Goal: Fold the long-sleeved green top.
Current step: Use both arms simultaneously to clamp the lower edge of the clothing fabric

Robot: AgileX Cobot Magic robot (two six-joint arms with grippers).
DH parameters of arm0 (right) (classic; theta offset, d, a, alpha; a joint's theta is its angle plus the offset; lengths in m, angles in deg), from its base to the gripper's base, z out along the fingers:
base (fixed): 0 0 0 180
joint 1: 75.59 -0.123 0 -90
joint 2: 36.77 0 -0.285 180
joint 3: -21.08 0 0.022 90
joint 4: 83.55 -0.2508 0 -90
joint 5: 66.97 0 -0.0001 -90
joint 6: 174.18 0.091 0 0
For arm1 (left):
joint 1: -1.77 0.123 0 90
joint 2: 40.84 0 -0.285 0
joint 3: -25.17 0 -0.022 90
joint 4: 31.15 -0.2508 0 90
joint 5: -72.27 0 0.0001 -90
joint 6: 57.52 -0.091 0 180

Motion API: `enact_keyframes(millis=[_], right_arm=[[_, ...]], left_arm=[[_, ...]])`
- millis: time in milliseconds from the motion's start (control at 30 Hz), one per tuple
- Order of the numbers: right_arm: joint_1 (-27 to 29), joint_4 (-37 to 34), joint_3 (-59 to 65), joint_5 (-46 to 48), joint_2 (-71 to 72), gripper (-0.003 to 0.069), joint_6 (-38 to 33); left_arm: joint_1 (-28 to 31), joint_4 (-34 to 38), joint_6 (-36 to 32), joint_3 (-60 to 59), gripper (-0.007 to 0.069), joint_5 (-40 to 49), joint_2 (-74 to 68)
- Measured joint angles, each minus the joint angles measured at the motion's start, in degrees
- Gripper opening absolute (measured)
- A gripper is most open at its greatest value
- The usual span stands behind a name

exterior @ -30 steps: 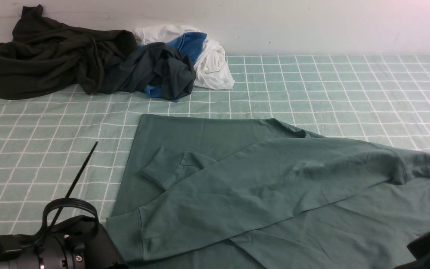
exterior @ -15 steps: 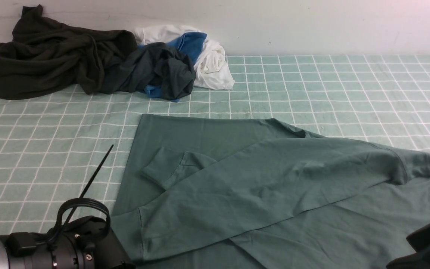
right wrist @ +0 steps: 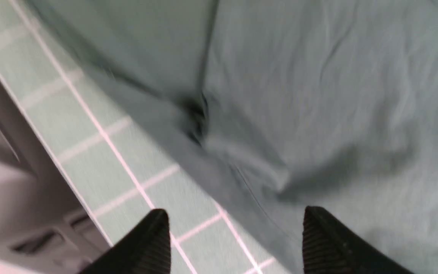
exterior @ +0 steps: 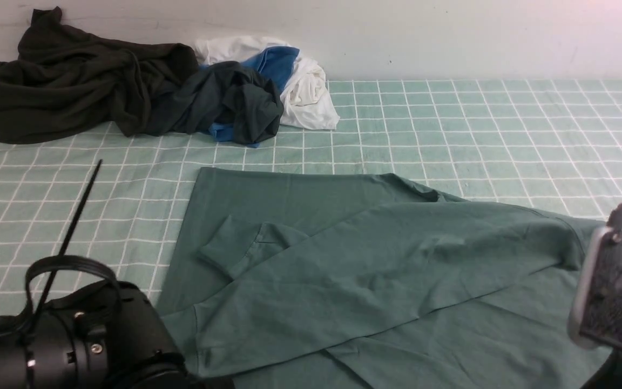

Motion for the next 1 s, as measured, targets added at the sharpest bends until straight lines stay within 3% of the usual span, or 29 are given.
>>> enact_keyframes(millis=[333, 533, 733, 833, 933, 967, 1000], right_arm=[[0.0, 17.02, 13.1, -16.69, -6.97, 0.0497, -1.96], [0.0, 19.76, 16.35, -23.19, -15.15, 0.0497, -3.78], [0.0, 20.24, 15.5, -22.34, -18.18, 0.0486, -4.99], [0.0, 20.0, 15.45, -22.15, -18.23, 0.0459, -5.47], [-0.07, 19.24, 15.45, -21.55, -18.36, 0.0372, -5.73], [-0.19, 19.06, 15.45, -21.38, -18.36, 0.0294, -5.88], [-0.19, 19.13, 15.45, -21.38, -18.36, 0.026, -5.95]], left_arm=[[0.0, -0.23, -0.7, -5.09, 0.0006, 0.75, 2.61], [0.0, 0.23, -0.87, -5.16, 0.0006, -0.85, 2.61], [0.0, 0.41, -0.92, -5.21, 0.0006, -1.5, 2.61], [0.0, 0.41, -0.92, -5.21, 0.0006, -1.62, 2.61], [0.0, 0.41, -0.92, -5.21, 0.0006, -1.99, 2.61], [0.0, 0.41, -0.92, -5.21, 0.0006, -2.02, 2.61], [0.0, 0.41, -0.92, -5.21, 0.0006, -2.03, 2.61]])
